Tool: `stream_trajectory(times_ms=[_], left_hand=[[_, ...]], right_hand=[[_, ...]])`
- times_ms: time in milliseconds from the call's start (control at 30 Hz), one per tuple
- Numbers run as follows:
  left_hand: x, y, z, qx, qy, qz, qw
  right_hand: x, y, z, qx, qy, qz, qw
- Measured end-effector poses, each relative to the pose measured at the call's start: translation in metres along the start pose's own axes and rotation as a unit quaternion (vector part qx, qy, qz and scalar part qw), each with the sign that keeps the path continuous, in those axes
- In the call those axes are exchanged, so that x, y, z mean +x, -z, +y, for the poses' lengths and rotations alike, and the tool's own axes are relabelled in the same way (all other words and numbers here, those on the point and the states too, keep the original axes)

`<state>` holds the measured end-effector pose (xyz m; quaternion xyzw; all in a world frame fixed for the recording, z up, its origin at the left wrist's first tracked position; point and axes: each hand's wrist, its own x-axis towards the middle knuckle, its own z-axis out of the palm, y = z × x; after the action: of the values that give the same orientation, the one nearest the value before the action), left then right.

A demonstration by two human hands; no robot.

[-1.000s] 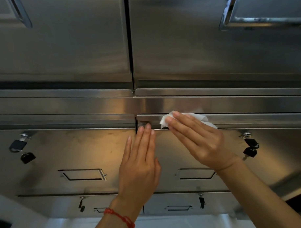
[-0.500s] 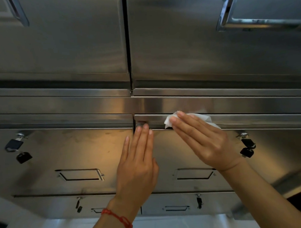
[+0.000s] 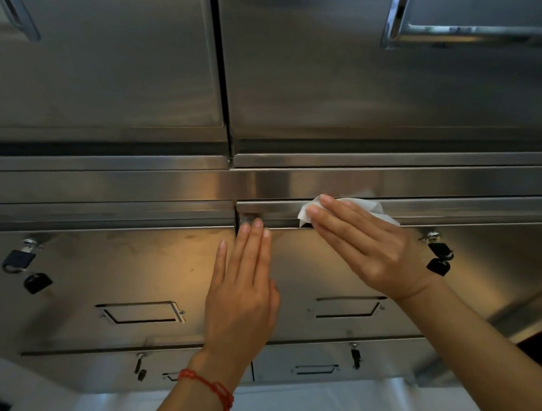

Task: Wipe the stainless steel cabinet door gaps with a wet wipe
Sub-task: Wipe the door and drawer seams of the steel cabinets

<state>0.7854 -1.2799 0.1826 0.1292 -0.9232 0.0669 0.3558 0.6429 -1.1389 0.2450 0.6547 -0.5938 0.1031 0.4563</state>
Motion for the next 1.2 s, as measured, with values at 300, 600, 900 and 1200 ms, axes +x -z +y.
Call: stream_trajectory(times_ms=[300,600,900,1200], left_hand=[[0.002,0.005,0.001,-0.014,0.011,-0.013,1.0],[0.002,0.007,0.003,-0.022,0.014,-0.026,0.999],[0.001,0.004,0.004,-0.019,0.023,-0.022,0.999],[0.0,0.002,0.003,-0.022,0.021,-0.026,0.999]], right_hand=[[-0.015,0.007,0.01,-0.024,0.001,-0.011,1.0],[-0.006,0.005,0.011,-0.028,0.033,-0.021,0.999],[-0.007,0.002,0.01,-0.034,0.041,-0.02,0.998],[-0.013,0.004,0.017,-0.049,0.053,-0.026,0.997]])
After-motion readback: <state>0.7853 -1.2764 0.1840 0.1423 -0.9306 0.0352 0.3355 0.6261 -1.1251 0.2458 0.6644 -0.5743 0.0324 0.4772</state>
